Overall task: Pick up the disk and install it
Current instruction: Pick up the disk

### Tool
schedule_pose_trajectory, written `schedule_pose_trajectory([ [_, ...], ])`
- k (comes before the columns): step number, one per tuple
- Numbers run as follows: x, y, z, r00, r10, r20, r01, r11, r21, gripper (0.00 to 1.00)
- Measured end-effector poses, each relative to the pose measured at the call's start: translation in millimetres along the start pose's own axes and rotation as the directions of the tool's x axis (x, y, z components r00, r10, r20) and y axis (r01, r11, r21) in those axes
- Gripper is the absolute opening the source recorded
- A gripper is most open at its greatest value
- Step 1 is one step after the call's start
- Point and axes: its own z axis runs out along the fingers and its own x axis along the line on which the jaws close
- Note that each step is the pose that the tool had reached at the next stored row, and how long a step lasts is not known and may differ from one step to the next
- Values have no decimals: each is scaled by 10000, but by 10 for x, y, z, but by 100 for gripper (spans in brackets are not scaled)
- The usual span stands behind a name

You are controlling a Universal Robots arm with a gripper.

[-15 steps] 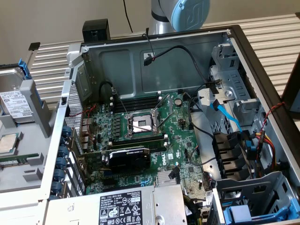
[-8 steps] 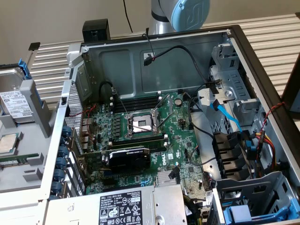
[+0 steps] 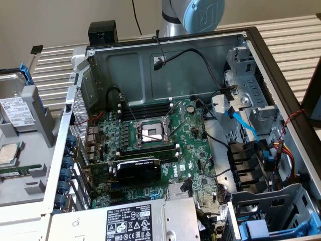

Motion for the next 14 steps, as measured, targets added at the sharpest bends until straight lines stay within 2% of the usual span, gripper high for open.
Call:
schedule_pose_trajectory([
  [7,51,-4,114,10000,-39,3,39,9998,-203,66],
  [10,71,-8,167,10000,-76,3,76,9997,-230,66],
  [14,82,-12,238,9999,-129,2,129,9996,-235,66],
])
